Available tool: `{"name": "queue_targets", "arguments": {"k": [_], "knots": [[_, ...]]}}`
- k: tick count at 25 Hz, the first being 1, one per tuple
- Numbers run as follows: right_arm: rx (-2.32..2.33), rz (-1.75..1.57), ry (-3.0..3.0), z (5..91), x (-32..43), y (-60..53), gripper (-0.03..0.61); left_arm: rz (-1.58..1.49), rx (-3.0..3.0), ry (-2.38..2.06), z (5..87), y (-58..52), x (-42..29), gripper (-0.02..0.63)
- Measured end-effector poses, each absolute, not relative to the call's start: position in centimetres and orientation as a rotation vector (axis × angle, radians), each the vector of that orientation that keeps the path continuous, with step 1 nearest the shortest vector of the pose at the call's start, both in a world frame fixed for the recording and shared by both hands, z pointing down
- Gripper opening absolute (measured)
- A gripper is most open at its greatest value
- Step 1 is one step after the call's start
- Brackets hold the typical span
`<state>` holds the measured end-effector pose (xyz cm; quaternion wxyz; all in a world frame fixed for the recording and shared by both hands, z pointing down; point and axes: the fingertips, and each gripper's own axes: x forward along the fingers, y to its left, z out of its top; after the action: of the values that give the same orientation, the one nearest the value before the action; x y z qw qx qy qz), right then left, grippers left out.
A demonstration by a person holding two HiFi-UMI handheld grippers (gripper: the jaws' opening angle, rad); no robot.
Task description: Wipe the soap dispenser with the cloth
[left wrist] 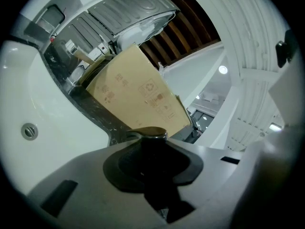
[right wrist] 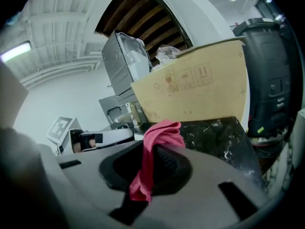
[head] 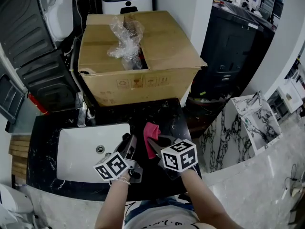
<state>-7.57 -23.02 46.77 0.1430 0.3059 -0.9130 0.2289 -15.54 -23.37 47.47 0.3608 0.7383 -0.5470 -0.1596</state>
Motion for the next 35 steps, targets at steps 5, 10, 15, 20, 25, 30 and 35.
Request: {"name": "queue_targets", "arguments": {"k": [5,10,15,20,25,30,35], "knots": [[0.992,0.727,-2.488,50.3,-4.2,-23.0,0.049,-0.382,1.939,-1.418,47.3,-23.4,-15.1,0.106],[1.052,0.669,-2.433,51.0,-2.2,-22.0,0.049,-0.317,2.09,-1.323,46.7,-23.7,-13.1,0.107],[1.109,0.682,-2.451,50.0,0.5,-21.2,0.049,-0.08,2.44,-1.035,45.9,-23.6,-8.3,0.107],[1.103,0.711,-2.489,49.2,1.8,-20.5,0.049,0.214,2.864,-0.64,45.8,-21.1,-3.8,0.112],[0.96,0.703,-2.537,49.1,0.0,-19.2,0.049,0.414,2.956,-0.546,46.3,-20.6,-3.3,0.112],[0.881,0.697,-2.548,49.5,-2.3,-18.0,0.049,0.392,2.83,-0.901,46.3,-21.5,-5.6,0.144],[0.829,0.668,-2.561,49.3,-4.3,-17.6,0.049,0.296,2.631,-1.276,46.3,-22.1,-7.1,0.131]]}}
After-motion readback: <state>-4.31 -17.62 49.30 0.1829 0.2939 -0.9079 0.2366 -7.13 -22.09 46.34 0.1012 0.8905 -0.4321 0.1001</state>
